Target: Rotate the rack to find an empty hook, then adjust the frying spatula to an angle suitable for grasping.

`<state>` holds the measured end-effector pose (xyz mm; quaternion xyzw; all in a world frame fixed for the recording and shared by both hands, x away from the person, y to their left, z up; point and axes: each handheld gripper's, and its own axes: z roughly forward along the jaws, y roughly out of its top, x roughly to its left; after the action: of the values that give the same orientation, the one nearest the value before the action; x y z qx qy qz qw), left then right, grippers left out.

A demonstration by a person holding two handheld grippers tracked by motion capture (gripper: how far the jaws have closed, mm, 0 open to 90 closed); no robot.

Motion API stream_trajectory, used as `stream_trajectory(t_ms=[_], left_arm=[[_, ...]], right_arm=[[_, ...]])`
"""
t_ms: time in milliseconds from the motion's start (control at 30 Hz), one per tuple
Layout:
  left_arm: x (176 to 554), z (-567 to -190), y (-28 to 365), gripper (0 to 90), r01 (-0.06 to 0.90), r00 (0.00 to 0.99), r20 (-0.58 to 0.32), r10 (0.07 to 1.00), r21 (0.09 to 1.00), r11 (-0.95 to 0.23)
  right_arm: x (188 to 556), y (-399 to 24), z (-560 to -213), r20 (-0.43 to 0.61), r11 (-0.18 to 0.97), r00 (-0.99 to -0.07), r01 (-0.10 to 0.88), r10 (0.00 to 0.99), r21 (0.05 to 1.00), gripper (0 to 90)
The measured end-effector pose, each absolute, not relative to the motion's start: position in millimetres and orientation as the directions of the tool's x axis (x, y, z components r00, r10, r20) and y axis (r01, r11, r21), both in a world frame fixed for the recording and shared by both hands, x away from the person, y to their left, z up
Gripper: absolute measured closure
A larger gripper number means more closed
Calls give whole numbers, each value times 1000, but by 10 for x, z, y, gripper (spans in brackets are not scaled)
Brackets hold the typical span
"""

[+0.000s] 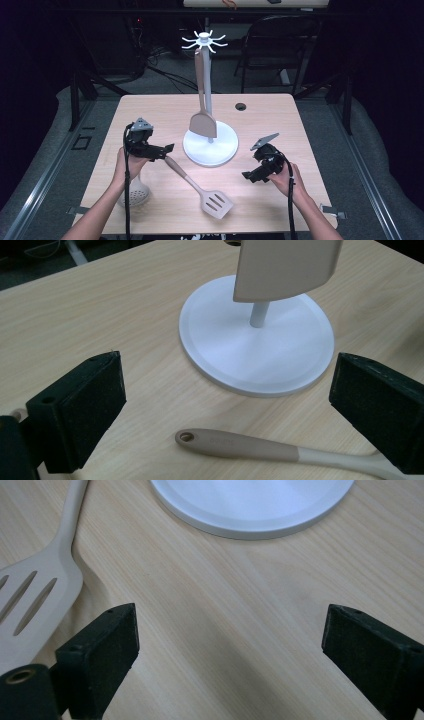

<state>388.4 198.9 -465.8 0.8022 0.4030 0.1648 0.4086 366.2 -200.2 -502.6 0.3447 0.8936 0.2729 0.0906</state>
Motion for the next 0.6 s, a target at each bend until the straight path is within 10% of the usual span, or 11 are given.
stream_trajectory(t_ms=[367,600], left_arm=[[3853,-4811,2093,2,568,572,-112,813,768,-294],[3854,-4871,2125,2,586,558,-120,821,757,-288]], right_arm=[[3597,-1921,-5003,50,608,-755,564,654,559,151],[3469,-1806,-4987,80,622,-785,545,615,563,372]])
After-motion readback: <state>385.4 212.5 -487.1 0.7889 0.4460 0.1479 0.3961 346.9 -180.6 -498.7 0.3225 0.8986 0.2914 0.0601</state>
